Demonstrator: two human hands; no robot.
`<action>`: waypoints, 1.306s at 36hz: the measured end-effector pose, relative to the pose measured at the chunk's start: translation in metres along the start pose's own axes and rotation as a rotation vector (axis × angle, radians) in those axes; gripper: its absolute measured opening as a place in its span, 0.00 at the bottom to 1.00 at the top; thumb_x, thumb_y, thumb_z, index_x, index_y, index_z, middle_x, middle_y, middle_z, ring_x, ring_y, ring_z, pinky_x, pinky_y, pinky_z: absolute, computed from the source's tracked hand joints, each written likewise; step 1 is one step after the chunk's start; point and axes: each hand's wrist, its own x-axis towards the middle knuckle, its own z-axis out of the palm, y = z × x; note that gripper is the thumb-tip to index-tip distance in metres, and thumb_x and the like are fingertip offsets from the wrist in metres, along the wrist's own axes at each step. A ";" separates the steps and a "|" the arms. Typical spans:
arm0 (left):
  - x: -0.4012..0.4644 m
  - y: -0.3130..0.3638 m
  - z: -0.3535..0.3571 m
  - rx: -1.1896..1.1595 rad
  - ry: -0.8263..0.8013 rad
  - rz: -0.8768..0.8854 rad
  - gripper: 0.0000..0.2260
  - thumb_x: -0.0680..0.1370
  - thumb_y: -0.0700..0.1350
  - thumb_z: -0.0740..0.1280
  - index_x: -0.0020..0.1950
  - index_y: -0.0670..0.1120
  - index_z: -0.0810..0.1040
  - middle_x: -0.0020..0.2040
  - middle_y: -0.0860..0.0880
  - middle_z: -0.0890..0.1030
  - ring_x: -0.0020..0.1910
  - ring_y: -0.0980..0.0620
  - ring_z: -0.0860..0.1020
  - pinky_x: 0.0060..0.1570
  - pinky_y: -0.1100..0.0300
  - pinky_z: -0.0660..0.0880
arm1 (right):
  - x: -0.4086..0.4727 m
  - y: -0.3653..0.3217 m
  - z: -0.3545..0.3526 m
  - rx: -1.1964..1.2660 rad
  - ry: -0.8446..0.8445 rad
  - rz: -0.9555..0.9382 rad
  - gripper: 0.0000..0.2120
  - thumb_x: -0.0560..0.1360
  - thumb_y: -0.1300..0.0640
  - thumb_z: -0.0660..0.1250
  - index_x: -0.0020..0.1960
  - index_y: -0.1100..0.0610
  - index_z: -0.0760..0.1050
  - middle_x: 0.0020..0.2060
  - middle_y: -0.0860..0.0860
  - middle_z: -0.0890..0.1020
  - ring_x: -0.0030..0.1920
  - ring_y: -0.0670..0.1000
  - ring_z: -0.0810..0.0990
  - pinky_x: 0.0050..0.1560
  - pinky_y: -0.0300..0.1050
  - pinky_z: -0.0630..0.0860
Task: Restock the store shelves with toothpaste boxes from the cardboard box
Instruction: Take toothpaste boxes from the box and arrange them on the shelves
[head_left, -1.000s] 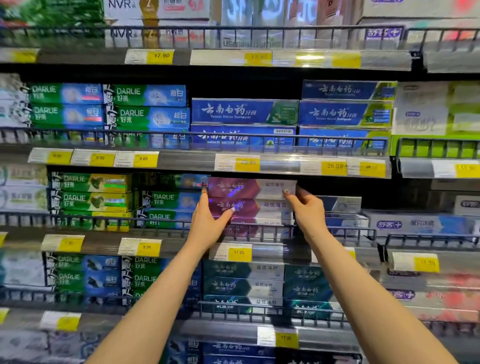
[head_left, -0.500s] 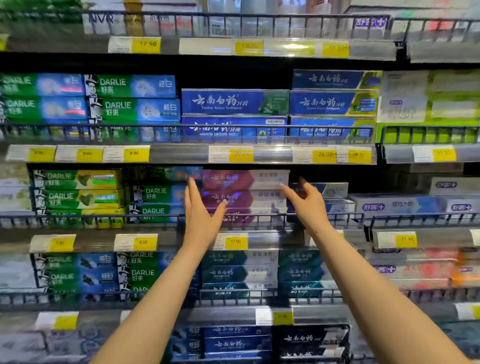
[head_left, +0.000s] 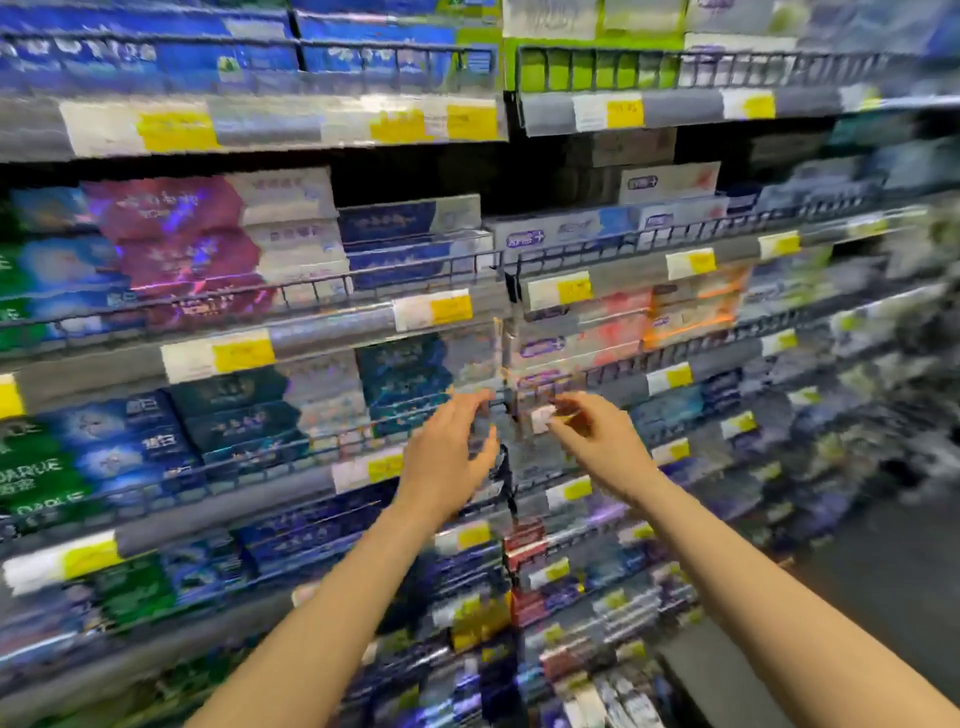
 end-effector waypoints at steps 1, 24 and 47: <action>-0.001 0.007 0.017 -0.011 -0.049 -0.023 0.18 0.78 0.46 0.64 0.67 0.47 0.69 0.59 0.49 0.76 0.55 0.49 0.76 0.51 0.54 0.75 | -0.009 0.017 -0.009 -0.033 -0.015 0.024 0.14 0.76 0.55 0.65 0.60 0.59 0.75 0.49 0.51 0.78 0.49 0.49 0.77 0.48 0.32 0.72; -0.093 0.155 0.346 -0.243 -0.592 -0.487 0.10 0.79 0.47 0.62 0.59 0.50 0.72 0.38 0.57 0.73 0.35 0.59 0.73 0.35 0.66 0.71 | -0.179 0.346 -0.183 -0.329 -0.558 0.410 0.14 0.73 0.60 0.66 0.58 0.58 0.76 0.46 0.47 0.73 0.50 0.51 0.78 0.51 0.39 0.70; -0.199 0.025 0.644 0.058 -0.857 -0.667 0.18 0.75 0.50 0.61 0.63 0.49 0.76 0.61 0.53 0.76 0.61 0.50 0.75 0.60 0.58 0.71 | -0.173 0.638 0.039 -0.243 -0.826 0.564 0.16 0.72 0.52 0.64 0.60 0.49 0.72 0.55 0.50 0.76 0.56 0.45 0.74 0.53 0.34 0.67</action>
